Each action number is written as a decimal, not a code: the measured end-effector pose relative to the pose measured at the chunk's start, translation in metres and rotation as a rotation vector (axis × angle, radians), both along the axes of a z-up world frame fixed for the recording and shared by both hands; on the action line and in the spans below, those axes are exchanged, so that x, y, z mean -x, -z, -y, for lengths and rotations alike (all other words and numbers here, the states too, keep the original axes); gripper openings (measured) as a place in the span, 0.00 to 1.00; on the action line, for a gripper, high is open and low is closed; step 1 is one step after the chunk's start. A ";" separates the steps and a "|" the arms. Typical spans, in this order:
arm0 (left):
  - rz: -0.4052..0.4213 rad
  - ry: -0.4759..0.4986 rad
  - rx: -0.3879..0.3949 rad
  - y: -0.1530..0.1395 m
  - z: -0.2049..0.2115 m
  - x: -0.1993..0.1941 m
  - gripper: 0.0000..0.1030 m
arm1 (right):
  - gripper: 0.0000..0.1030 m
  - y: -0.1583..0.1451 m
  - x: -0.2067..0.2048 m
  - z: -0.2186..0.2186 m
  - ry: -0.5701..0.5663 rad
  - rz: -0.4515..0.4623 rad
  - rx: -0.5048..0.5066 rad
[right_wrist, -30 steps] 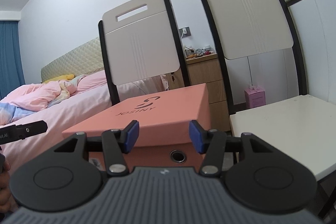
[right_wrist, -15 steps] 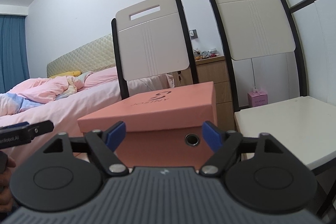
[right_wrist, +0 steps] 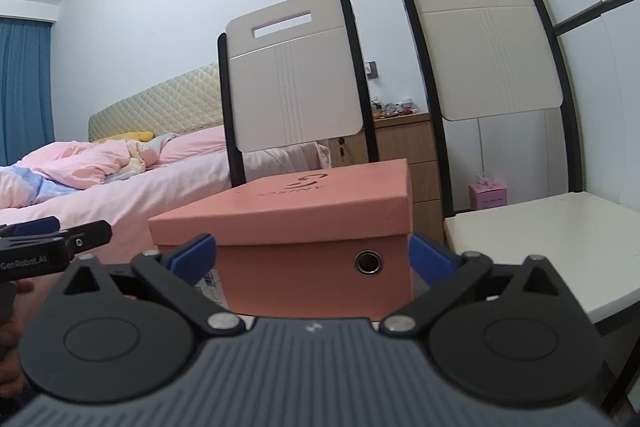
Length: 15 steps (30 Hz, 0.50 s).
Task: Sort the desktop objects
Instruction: 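Open both grippers and withdraw them from the lidded box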
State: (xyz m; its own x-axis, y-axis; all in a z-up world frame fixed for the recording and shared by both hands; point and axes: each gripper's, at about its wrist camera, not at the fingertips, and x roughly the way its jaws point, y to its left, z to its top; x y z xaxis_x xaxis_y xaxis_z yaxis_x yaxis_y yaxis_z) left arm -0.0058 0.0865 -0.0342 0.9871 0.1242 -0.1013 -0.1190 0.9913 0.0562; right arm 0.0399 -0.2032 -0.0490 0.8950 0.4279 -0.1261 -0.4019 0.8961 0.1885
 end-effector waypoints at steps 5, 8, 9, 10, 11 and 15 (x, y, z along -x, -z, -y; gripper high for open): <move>0.004 -0.013 0.004 0.001 -0.002 0.001 1.00 | 1.00 0.001 0.000 0.000 0.011 0.005 0.014; 0.013 -0.025 -0.004 0.001 -0.001 0.002 1.00 | 1.00 0.001 0.001 0.000 0.016 0.010 0.020; 0.017 -0.027 -0.006 0.001 -0.001 0.003 1.00 | 1.00 0.001 0.001 0.000 0.017 0.012 0.022; 0.017 -0.027 -0.005 0.001 -0.001 0.003 1.00 | 1.00 0.001 0.002 0.000 0.018 0.014 0.024; 0.015 -0.028 -0.005 0.001 -0.001 0.003 1.00 | 1.00 0.001 0.001 0.000 0.018 0.014 0.026; 0.014 -0.027 -0.007 0.001 -0.001 0.002 1.00 | 1.00 0.001 0.001 -0.001 0.019 0.015 0.035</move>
